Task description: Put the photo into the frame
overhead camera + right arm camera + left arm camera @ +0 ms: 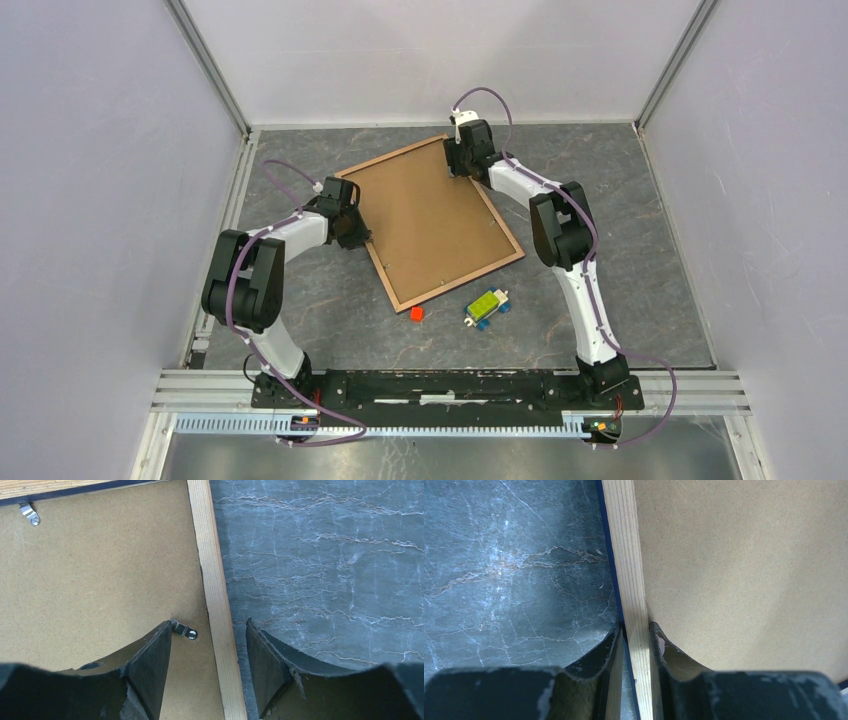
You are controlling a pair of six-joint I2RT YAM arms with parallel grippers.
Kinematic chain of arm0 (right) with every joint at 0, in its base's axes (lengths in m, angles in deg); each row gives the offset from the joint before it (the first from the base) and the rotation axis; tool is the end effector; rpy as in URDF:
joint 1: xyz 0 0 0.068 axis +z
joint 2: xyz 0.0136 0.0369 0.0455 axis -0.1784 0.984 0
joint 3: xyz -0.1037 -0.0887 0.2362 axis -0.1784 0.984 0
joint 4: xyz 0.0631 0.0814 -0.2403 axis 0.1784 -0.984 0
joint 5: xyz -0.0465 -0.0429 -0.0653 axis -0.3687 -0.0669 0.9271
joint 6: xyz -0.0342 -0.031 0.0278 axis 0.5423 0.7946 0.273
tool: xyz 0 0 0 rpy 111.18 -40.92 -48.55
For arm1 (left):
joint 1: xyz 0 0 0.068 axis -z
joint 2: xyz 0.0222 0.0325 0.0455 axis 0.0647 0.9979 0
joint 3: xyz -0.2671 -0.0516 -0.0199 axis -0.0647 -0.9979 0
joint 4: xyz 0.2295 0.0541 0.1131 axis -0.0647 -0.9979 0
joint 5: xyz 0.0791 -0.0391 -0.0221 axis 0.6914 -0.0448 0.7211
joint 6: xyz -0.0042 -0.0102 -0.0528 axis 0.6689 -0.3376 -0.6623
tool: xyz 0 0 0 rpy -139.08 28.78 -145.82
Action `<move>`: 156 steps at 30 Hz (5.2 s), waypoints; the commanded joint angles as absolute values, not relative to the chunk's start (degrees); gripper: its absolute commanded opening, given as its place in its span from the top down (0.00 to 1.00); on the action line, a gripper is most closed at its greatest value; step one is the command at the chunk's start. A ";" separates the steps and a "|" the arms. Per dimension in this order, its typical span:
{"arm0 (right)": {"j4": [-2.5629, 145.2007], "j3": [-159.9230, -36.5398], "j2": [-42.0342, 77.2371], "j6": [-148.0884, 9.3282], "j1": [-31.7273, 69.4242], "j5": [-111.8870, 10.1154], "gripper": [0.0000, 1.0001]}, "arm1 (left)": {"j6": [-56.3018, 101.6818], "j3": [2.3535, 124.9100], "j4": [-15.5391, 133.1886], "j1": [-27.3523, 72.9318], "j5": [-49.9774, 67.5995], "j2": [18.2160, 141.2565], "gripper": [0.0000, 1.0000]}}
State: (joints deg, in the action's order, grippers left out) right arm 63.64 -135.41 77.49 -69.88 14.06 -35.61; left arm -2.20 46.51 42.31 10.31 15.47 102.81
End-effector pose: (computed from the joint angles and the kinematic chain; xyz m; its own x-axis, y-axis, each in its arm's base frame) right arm 0.5097 0.2253 0.1522 -0.5763 -0.1222 -0.8080 -0.2396 0.9706 0.0241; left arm 0.3263 -0.0825 0.1569 -0.8130 -0.4094 -0.4140 -0.2819 0.8989 -0.3353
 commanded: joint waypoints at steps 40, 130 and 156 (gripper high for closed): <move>50.92 -139.33 78.67 -73.32 16.48 -27.10 0.96 | -1.24 44.99 38.12 11.14 15.03 103.29 0.98; 83.15 -83.32 51.06 -78.40 67.10 -1.62 0.60 | -7.67 11.37 60.24 6.84 20.58 57.85 0.00; 95.91 -74.98 35.13 -69.27 59.04 -15.45 1.00 | -26.00 8.11 98.08 6.57 -1.76 84.54 0.07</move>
